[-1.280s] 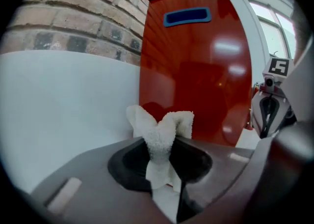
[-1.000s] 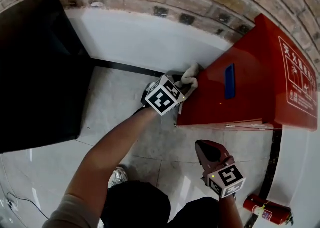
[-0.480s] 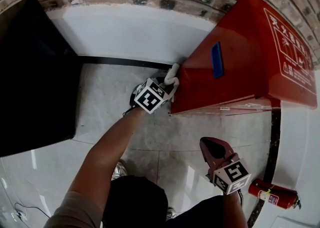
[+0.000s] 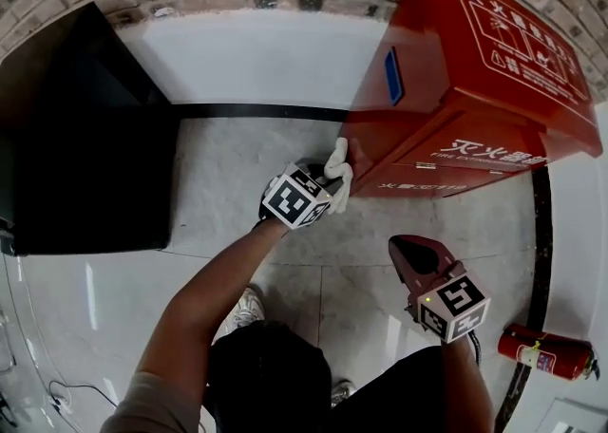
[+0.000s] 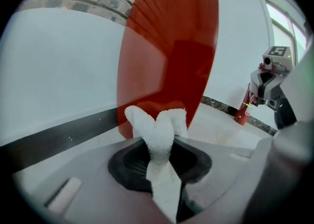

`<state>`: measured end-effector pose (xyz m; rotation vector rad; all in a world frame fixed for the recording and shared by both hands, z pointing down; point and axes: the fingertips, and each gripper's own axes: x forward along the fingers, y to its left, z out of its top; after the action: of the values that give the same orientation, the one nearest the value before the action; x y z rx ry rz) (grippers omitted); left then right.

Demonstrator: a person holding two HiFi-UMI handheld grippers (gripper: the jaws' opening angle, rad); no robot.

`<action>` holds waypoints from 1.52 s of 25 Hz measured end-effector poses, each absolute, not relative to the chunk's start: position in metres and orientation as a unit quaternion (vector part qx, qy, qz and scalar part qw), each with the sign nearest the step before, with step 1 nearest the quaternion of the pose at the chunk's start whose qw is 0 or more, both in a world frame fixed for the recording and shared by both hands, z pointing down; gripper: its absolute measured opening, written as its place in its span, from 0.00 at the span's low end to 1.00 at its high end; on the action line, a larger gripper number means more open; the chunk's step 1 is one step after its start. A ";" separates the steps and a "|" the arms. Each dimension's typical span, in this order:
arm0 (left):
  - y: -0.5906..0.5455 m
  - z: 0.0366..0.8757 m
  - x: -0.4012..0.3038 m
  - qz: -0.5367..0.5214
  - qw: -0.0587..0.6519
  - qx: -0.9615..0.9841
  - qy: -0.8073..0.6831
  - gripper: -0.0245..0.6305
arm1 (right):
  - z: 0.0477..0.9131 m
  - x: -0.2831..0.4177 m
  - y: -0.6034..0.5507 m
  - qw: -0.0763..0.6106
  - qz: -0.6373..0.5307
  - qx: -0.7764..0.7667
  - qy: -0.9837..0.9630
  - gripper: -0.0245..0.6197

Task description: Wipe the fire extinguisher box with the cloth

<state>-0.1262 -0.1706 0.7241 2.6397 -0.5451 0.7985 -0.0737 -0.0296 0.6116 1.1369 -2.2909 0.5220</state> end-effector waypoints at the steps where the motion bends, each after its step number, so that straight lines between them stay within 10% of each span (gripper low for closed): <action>1: -0.163 0.721 -0.127 0.280 0.166 0.926 -0.189 0.19 | 0.611 -0.076 -0.028 0.260 0.192 0.416 -0.850 0.07; 20: -0.029 0.507 -0.117 0.313 0.121 0.941 -0.038 0.19 | 0.484 -0.072 0.012 0.129 0.270 0.461 -0.835 0.08; 30: 0.073 0.341 -0.025 0.299 0.123 0.943 0.073 0.19 | 0.347 -0.002 0.095 0.149 0.256 0.445 -0.845 0.70; 38: 0.139 0.262 0.054 0.292 0.105 0.930 0.198 0.19 | 0.281 0.060 0.127 0.169 0.230 0.361 -0.888 0.70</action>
<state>0.0536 0.1391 0.2619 2.7395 0.5849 0.8606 0.0596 0.1270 0.2805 1.0258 -2.5247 0.6535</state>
